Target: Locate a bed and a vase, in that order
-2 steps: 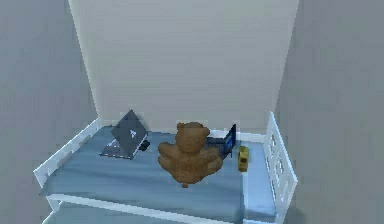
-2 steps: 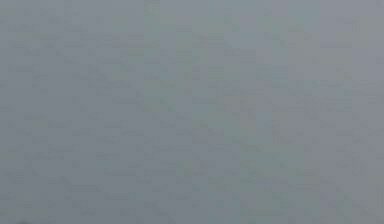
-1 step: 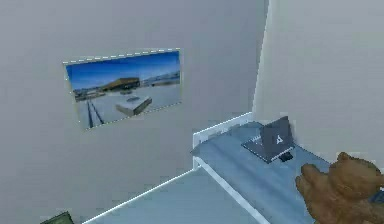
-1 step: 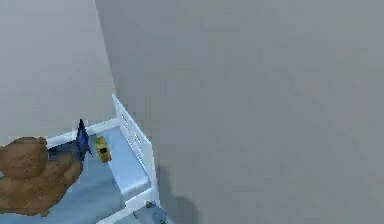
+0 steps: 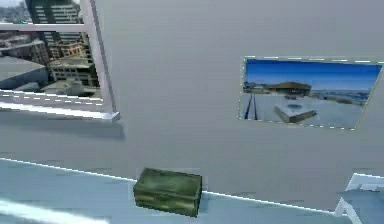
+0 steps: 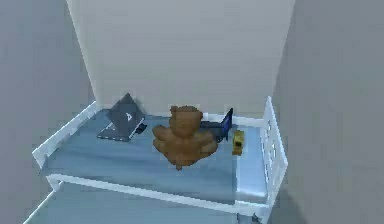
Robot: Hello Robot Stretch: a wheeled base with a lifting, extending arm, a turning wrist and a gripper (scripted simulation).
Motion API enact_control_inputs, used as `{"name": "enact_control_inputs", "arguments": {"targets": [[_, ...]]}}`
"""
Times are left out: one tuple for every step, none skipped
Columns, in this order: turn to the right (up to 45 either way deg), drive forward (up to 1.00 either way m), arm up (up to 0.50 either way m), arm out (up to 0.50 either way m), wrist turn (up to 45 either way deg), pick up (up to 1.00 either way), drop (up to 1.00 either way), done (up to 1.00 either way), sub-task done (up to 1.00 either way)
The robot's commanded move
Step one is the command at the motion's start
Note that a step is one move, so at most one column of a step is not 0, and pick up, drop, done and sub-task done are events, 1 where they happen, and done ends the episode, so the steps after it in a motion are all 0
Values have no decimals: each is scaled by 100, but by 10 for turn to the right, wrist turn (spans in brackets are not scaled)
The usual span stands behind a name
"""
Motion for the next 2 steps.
{"name": "enact_control_inputs", "arguments": {"targets": [[-450, 0, 0, 0, 0, 0, 0, 0, 0], [-330, 0, 0, 0, 0, 0, 0, 0, 0]]}}
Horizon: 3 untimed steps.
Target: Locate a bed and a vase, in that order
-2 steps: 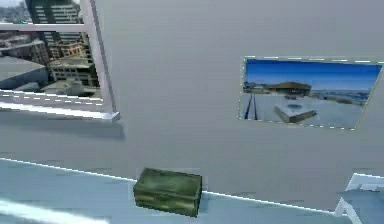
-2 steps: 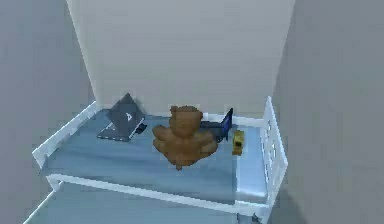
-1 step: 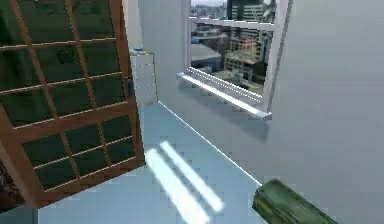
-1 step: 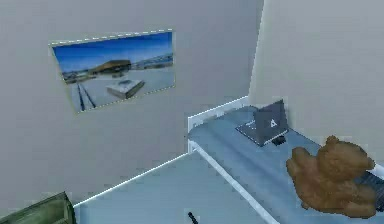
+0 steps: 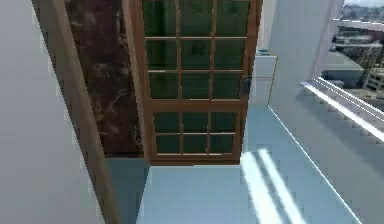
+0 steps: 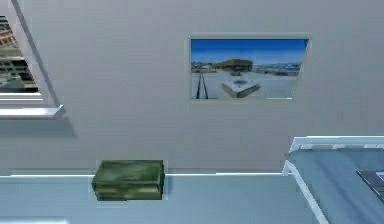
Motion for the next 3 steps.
{"name": "enact_control_inputs", "arguments": {"targets": [[0, 90, 0, 0, 0, 0, 0, 0, 0], [-450, 0, 0, 0, 0, 0, 0, 0, 0], [0, 40, 0, 0, 0, 0, 0, 0, 0]]}}
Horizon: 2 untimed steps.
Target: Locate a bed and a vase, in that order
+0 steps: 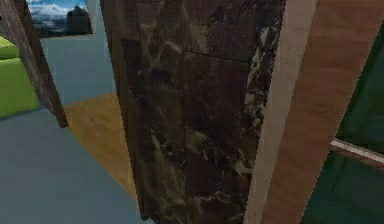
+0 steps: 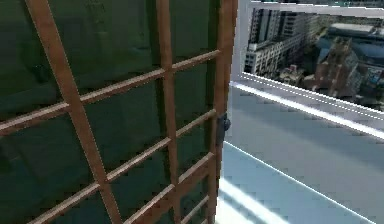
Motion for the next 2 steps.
{"name": "enact_control_inputs", "arguments": {"targets": [[-390, 0, 0, 0, 0, 0, 0, 0, 0], [0, 100, 0, 0, 0, 0, 0, 0, 0]]}}
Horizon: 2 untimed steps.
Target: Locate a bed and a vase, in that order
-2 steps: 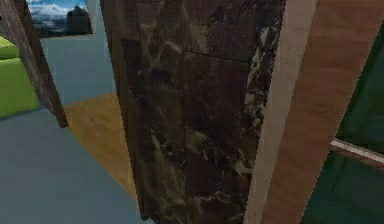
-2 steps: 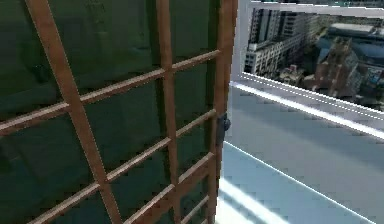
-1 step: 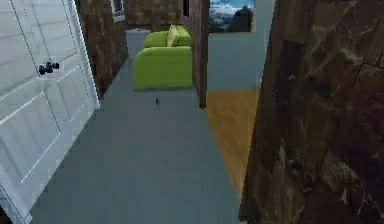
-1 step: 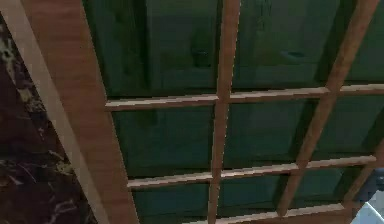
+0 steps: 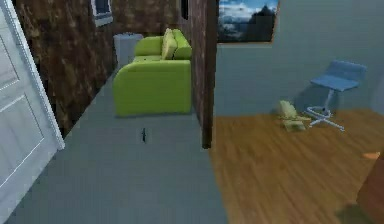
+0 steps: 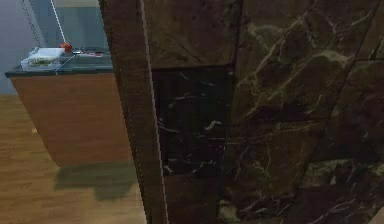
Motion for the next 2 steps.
{"name": "enact_control_inputs", "arguments": {"targets": [[-60, 0, 0, 0, 0, 0, 0, 0, 0], [0, 15, 0, 0, 0, 0, 0, 0, 0]]}}
